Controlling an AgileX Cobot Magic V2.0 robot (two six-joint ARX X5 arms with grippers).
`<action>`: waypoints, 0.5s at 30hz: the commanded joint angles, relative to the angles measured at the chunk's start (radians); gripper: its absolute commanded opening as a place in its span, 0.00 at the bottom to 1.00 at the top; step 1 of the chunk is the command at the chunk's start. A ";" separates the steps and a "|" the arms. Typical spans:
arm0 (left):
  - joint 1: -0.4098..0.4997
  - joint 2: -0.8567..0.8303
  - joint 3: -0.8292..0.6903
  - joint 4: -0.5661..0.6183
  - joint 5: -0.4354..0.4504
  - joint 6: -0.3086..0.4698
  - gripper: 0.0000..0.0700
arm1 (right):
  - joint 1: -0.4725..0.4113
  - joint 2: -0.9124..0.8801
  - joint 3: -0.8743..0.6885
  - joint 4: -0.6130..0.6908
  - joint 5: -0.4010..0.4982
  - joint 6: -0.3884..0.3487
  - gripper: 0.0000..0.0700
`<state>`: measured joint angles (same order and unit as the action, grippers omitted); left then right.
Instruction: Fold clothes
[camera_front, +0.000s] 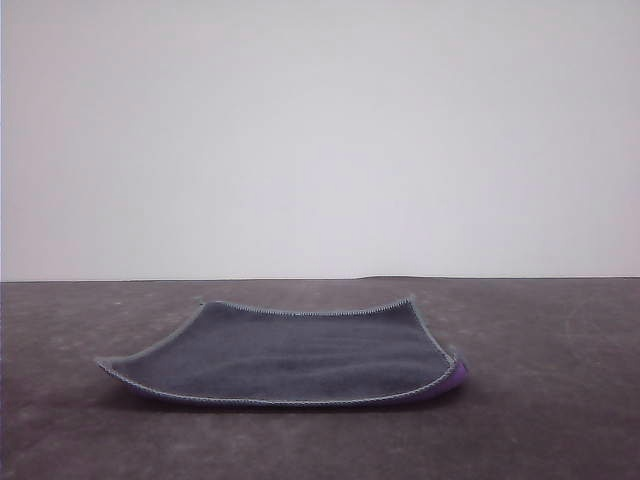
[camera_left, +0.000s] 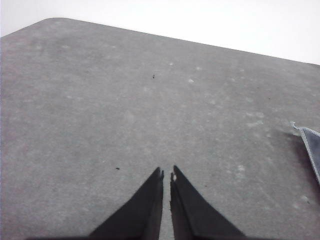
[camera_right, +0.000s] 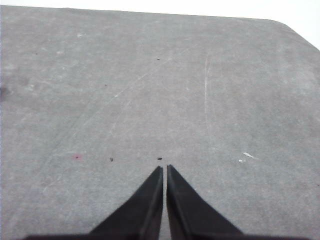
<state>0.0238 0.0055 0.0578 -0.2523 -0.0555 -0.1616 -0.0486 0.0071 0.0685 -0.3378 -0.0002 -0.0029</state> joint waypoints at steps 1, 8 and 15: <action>0.000 0.000 -0.015 -0.016 -0.005 -0.001 0.02 | -0.002 -0.003 -0.006 0.010 -0.001 -0.001 0.01; 0.000 0.000 -0.015 -0.016 -0.005 -0.001 0.02 | -0.002 -0.003 -0.006 0.010 -0.001 -0.001 0.01; 0.000 0.000 -0.015 -0.016 -0.005 -0.001 0.02 | -0.002 -0.003 -0.006 0.010 -0.001 -0.001 0.01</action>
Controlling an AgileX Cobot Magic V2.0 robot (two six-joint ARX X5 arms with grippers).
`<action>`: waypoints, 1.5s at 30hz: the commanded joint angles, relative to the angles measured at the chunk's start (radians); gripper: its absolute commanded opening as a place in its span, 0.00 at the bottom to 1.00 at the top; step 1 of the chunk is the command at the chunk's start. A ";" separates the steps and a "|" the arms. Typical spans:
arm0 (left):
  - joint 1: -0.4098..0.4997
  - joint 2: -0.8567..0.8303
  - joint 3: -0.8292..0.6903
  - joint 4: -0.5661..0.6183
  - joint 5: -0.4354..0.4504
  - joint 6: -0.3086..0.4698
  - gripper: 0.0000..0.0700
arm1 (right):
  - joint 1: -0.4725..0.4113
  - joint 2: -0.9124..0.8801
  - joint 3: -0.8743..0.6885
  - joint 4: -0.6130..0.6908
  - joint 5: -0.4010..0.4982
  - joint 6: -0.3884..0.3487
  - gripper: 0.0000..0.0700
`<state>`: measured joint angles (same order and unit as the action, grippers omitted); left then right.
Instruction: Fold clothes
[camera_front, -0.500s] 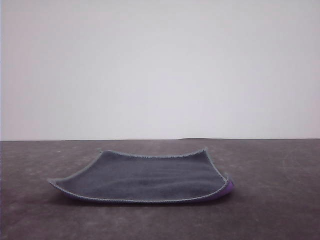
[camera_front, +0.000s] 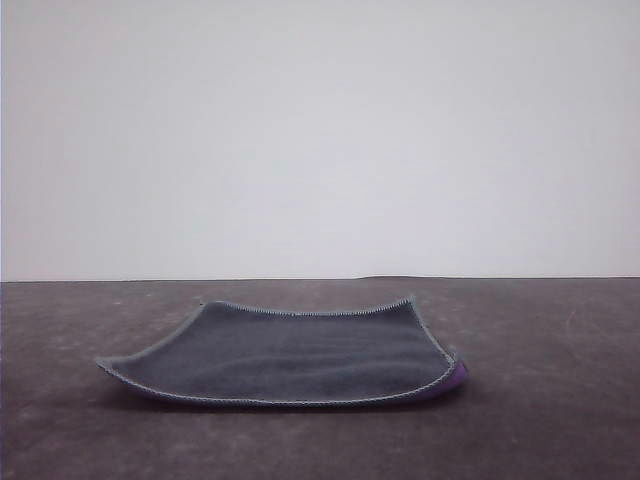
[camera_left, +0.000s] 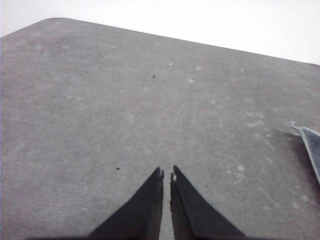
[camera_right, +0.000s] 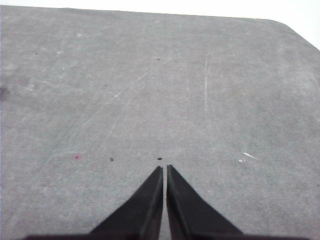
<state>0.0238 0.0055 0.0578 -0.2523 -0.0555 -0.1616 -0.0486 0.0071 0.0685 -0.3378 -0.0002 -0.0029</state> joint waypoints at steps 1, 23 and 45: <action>0.000 0.000 -0.015 -0.016 -0.005 -0.001 0.02 | -0.002 -0.003 -0.006 0.010 -0.001 -0.001 0.01; -0.004 0.000 -0.015 -0.016 -0.005 -0.001 0.02 | -0.002 -0.003 -0.006 0.010 0.001 -0.005 0.01; -0.005 0.016 0.022 0.071 0.037 -0.088 0.02 | 0.000 0.003 0.016 0.115 -0.101 0.190 0.01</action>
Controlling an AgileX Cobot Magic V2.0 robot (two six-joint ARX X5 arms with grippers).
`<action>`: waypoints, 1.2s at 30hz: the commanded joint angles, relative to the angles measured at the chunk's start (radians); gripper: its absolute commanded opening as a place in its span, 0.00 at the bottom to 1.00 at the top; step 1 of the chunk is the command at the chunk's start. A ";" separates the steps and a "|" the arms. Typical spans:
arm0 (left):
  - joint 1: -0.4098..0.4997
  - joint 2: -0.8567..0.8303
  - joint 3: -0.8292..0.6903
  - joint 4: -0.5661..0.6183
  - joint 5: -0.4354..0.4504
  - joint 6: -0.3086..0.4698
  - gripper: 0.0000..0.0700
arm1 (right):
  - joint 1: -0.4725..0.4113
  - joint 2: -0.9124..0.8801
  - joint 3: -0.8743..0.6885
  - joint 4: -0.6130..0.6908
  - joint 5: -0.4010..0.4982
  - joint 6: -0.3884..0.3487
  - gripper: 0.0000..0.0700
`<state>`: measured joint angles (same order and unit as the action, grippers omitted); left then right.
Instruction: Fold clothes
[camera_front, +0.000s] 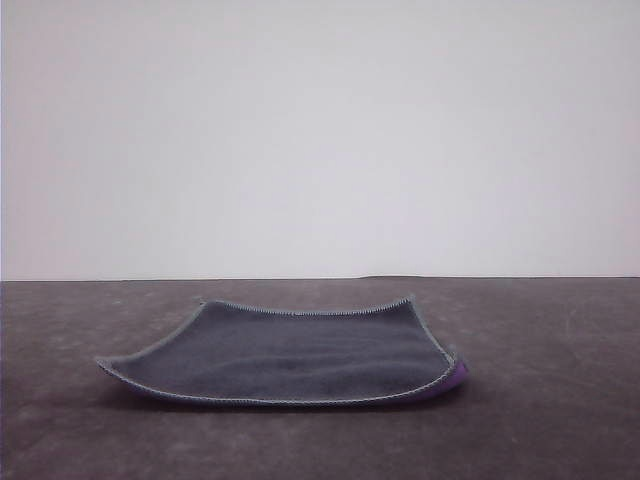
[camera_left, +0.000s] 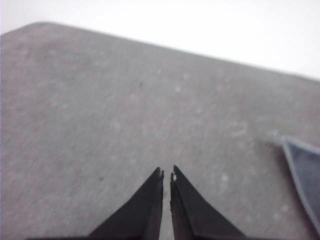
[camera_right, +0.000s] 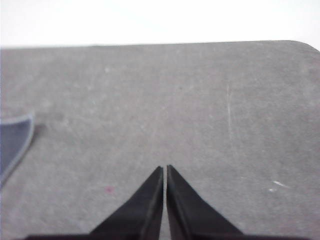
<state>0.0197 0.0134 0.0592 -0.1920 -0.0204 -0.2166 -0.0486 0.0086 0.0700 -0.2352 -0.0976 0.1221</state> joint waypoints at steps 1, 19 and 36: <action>0.000 0.025 0.038 0.009 0.002 -0.039 0.02 | 0.000 0.014 0.027 0.011 -0.007 0.078 0.01; -0.004 0.838 0.632 -0.019 0.193 0.011 0.02 | 0.036 0.774 0.595 -0.018 -0.157 0.036 0.01; -0.040 1.370 0.799 -0.042 0.507 0.047 0.02 | 0.168 1.315 0.779 -0.028 -0.383 -0.003 0.01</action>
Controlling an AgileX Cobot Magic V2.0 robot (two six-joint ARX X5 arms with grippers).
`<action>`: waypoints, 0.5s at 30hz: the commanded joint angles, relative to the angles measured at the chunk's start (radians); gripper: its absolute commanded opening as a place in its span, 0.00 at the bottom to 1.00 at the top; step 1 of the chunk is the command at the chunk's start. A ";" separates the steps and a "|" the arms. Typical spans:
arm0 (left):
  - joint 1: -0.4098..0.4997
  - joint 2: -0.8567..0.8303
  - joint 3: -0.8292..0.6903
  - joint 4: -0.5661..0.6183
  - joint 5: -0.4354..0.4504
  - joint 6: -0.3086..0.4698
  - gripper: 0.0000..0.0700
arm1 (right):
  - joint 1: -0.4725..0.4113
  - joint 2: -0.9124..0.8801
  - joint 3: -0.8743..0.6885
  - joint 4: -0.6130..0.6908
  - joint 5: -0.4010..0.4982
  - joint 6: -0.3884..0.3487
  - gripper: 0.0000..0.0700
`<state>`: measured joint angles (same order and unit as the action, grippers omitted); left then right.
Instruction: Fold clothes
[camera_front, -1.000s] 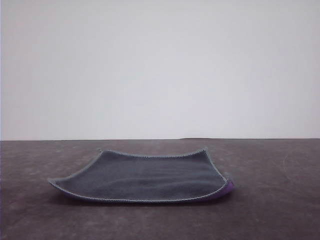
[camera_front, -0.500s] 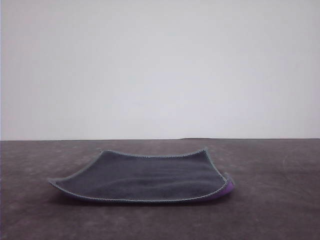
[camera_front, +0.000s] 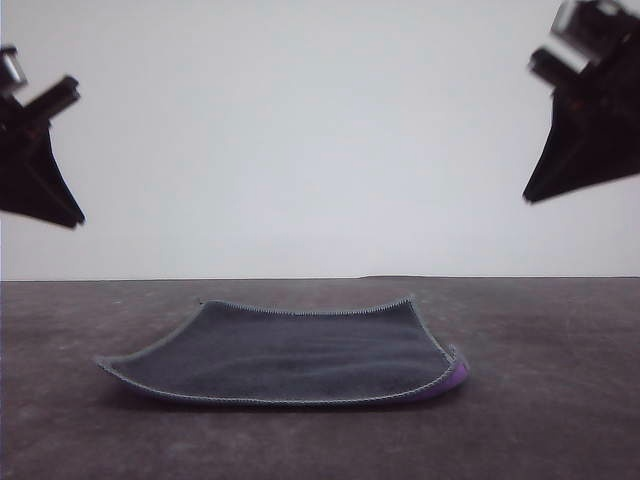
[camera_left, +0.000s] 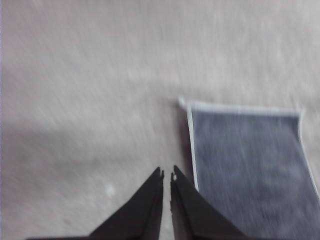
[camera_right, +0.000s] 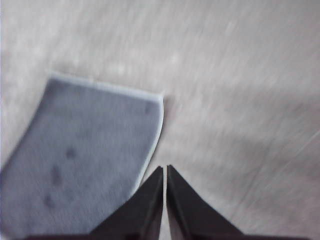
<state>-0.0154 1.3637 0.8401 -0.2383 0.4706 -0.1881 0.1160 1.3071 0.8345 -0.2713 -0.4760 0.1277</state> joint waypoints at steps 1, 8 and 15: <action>-0.009 0.035 0.018 -0.001 0.037 0.019 0.02 | 0.007 0.032 0.014 0.008 -0.006 -0.009 0.01; -0.035 0.088 0.018 -0.009 0.147 0.023 0.02 | 0.019 0.090 0.014 0.008 -0.044 -0.009 0.01; -0.040 0.088 0.018 -0.009 0.156 0.022 0.03 | 0.019 0.091 0.014 0.004 -0.052 -0.009 0.01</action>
<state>-0.0540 1.4406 0.8406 -0.2539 0.6196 -0.1761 0.1310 1.3846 0.8345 -0.2722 -0.5236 0.1277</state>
